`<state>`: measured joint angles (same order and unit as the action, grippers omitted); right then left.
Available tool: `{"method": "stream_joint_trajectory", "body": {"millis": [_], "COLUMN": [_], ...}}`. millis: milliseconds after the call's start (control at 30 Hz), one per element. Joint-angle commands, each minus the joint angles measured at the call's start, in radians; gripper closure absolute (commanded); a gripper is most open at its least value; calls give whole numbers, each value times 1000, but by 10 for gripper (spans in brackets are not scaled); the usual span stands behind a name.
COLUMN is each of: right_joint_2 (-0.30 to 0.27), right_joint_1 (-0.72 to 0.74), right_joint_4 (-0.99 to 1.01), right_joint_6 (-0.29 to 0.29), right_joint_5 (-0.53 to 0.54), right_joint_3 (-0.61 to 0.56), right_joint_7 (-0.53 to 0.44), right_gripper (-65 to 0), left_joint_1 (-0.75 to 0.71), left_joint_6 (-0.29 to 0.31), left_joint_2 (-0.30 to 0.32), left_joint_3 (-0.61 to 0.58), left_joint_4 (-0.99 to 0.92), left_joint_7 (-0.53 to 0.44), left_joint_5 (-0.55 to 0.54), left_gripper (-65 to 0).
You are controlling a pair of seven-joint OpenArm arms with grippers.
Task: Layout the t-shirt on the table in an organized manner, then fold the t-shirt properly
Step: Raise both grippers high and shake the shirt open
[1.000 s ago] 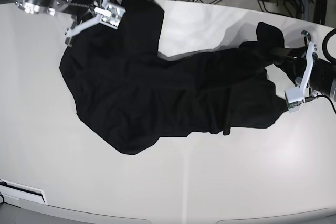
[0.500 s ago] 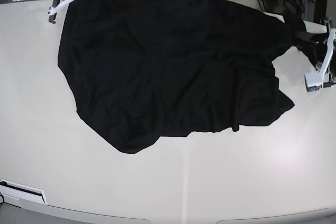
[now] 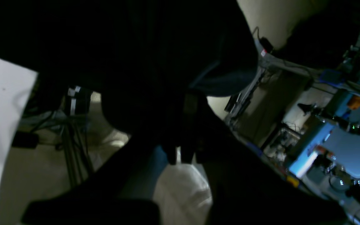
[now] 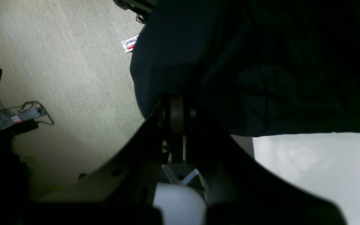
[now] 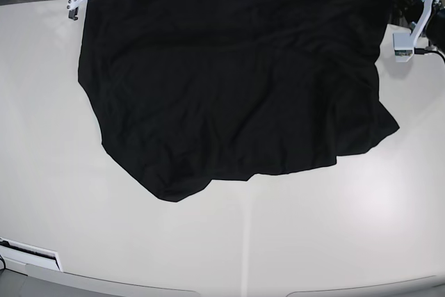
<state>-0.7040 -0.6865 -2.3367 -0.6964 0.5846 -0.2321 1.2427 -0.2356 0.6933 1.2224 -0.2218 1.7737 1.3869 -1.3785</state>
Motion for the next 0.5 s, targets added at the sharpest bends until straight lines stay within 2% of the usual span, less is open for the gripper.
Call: {"method": "stream_joint_trajectory", "body": {"millis": [0, 100, 200, 233, 300, 333, 367, 433, 467], "right_joint_2": [-14, -14, -13, -13, -13, -13, -13, -13, -12], "right_joint_1": [-3, -3, 2, 3, 2, 3, 3, 10, 22], "right_joint_4": [-19, -19, -19, -19, -19, -19, -19, -19, -19], "right_joint_6": [-2, -2, -2, -2, -2, -2, -2, -2, 12], "right_joint_5": [13, -14, -33, -44, -61, -66, -69, -69, -69], "right_joint_3": [4, 4, 4, 4, 4, 4, 4, 4, 4], "right_joint_7": [-3, -9, -16, -23, -31, -36, -39, -39, -39], "right_gripper": [0, 0, 0, 0, 0, -36, -96, -218, -258], "left_joint_1": [3, 3, 3, 3, 3, 4, 8, 44, 74], "left_joint_6": [5, 5, 5, 5, 5, 5, 5, 5, 5], "left_joint_2": [35, 48, 59, 61, 60, 61, 60, 61, 63], "left_joint_3": [13, 13, 13, 13, 13, 13, 13, 13, 14], "left_joint_4": [8, 8, 8, 8, 8, 10, 10, 9, 9], "left_joint_7": [9, 9, 9, 9, 9, 9, 9, 9, 9], "left_joint_5": [14, 70, 53, 37, 11, 2, 0, 16, 17], "left_gripper": [0, 0, 0, -70, -254, -325, -361, -364, -360]}}
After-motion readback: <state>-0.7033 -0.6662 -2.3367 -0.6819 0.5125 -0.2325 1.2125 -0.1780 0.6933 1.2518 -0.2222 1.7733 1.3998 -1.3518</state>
